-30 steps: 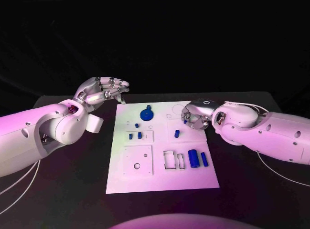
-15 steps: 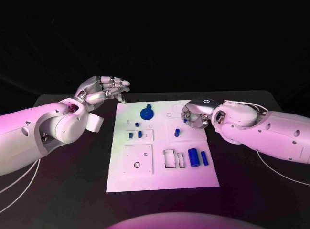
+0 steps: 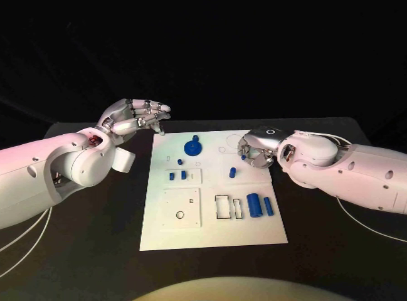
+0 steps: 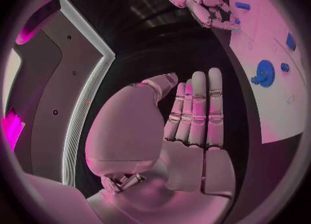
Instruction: Assemble the parts on the task board
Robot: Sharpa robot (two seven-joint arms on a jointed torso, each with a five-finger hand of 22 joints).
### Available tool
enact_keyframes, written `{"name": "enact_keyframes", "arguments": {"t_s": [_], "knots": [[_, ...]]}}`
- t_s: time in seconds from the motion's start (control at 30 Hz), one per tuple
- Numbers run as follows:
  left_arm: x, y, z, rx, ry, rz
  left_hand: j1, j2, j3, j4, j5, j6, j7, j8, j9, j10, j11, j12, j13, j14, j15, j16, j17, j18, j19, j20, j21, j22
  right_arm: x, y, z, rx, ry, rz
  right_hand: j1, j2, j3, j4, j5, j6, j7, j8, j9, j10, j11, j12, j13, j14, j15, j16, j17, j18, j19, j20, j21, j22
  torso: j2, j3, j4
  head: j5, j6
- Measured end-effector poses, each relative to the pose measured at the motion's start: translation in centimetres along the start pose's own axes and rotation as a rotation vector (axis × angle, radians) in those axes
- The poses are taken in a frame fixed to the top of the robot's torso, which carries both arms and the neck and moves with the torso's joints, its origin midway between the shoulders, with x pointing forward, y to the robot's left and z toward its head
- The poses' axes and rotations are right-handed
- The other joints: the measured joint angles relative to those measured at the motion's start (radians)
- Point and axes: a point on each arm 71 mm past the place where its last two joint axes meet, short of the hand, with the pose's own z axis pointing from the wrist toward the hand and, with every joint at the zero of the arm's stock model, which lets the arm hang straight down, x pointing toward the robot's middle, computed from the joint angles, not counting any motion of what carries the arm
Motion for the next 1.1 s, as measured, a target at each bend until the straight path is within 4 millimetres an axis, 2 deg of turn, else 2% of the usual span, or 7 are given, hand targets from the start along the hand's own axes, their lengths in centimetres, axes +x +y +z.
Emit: {"name": "enact_keyframes", "arguments": {"t_s": [0.27,0.33,0.53,0.6,0.77,1.1], "knots": [[0.02,0.01,-0.02,-0.003,0.005,0.003,0.000,0.000,0.000,0.000,0.000,0.000,0.000,0.000,0.000,0.000,0.000,-0.004,0.000,0.000,0.000,0.000,0.000,0.000,0.000,0.000,0.000,-0.001,0.02,0.11,0.04,-0.001,-0.002,-0.006,0.000,0.000,0.000,0.000,0.000,0.003,-0.003,0.000,0.002,0.010,0.004,0.000,0.001,0.000,0.000,0.004,0.004,0.000,0.000,0.000,0.015,0.014,0.000,-0.0001,-0.0005,0.000,-0.002],[0.04,0.01,-0.02,-0.003,0.006,0.004,0.000,0.000,0.000,0.000,0.000,0.000,0.000,0.000,0.000,0.000,0.000,-0.004,0.000,0.000,0.000,0.000,0.000,0.000,0.000,0.000,0.000,-0.001,0.02,0.14,0.06,-0.001,-0.004,-0.006,0.000,0.000,0.000,0.000,-0.004,0.019,-0.008,0.001,0.006,0.022,-0.005,0.000,0.007,0.000,0.000,0.012,0.010,0.000,0.000,0.000,0.027,0.025,0.000,-0.0001,-0.0009,0.000,-0.002],[0.07,0.02,-0.02,-0.004,0.010,0.009,0.000,0.000,0.003,-0.003,0.000,0.000,0.000,0.000,0.001,-0.001,0.001,-0.004,0.000,0.000,0.000,0.000,0.000,0.000,0.000,0.000,0.000,-0.001,0.09,0.11,0.05,0.006,-0.015,-0.007,0.018,0.040,0.006,-0.006,-0.024,0.058,-0.025,0.020,0.017,0.055,-0.020,0.011,0.023,-0.002,-0.009,0.030,0.034,0.000,0.000,0.000,0.060,0.061,0.000,-0.0001,-0.0005,-0.002,-0.005],[0.08,0.02,-0.02,-0.004,0.012,0.010,0.000,0.000,0.001,-0.005,0.000,0.000,0.000,0.000,0.001,-0.004,0.004,-0.004,-0.001,0.003,0.003,0.000,0.000,0.000,0.000,0.000,0.000,-0.001,0.14,0.12,0.03,0.008,-0.021,-0.007,0.019,0.046,0.006,-0.006,-0.031,0.066,-0.028,0.027,0.021,0.064,-0.024,0.016,0.031,0.002,-0.013,0.032,0.039,-0.016,0.004,-0.004,0.072,0.071,0.000,-0.0001,-0.0005,-0.002,-0.005],[0.11,0.01,-0.02,-0.004,0.015,0.013,0.000,0.000,0.000,-0.006,0.000,0.000,0.000,0.000,0.001,-0.004,0.004,-0.004,-0.001,0.004,0.004,0.000,0.000,0.000,0.000,0.000,0.000,-0.001,0.31,0.17,-0.06,0.012,-0.037,-0.008,0.019,0.053,0.006,-0.006,-0.032,0.072,-0.033,0.035,0.029,0.072,-0.029,0.017,0.039,0.002,-0.013,0.040,0.046,-0.016,0.000,-0.007,0.084,0.087,-0.001,-0.0001,-0.0005,-0.002,-0.005],[0.14,0.00,-0.03,-0.003,0.019,0.017,-0.004,0.004,0.000,-0.006,0.000,0.000,0.000,0.000,0.002,-0.004,0.004,-0.004,-0.001,0.004,0.004,0.000,0.000,0.000,0.000,0.000,0.000,-0.001,0.47,0.31,-0.20,0.015,-0.057,-0.016,0.020,0.057,0.006,-0.006,-0.033,0.072,-0.033,0.035,0.032,0.072,-0.029,0.017,0.042,0.002,-0.013,0.040,0.046,-0.016,0.000,-0.007,0.089,0.091,-0.001,-0.0005,-0.0006,-0.001,-0.007]]}}
